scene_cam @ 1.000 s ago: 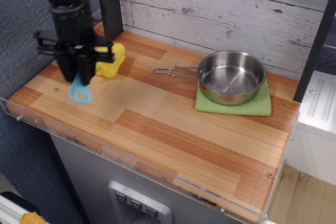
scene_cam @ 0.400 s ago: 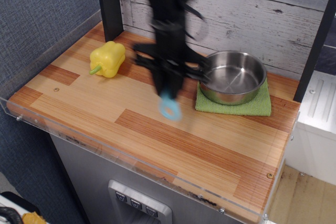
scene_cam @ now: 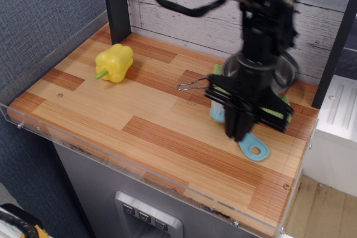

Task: Move blue spoon to just below green towel

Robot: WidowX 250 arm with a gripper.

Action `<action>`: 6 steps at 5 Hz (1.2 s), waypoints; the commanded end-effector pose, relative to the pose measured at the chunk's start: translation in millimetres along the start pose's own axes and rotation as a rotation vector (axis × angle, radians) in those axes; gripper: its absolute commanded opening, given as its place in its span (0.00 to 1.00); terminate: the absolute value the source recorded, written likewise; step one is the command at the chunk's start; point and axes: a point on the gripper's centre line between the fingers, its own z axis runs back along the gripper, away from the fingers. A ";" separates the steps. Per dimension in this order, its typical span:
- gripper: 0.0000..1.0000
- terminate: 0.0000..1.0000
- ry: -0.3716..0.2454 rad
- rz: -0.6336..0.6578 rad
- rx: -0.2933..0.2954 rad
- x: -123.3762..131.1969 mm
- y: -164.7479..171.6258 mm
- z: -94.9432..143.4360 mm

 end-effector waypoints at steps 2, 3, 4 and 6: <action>0.00 0.00 -0.042 -0.016 0.007 -16.0 -10.5 14.5; 0.00 0.00 -0.044 -0.008 0.006 -18.2 -9.2 14.1; 0.00 0.00 -0.044 -0.002 0.007 -20.6 -9.9 12.8; 0.00 0.00 -0.136 0.050 0.038 -32.4 -9.1 38.9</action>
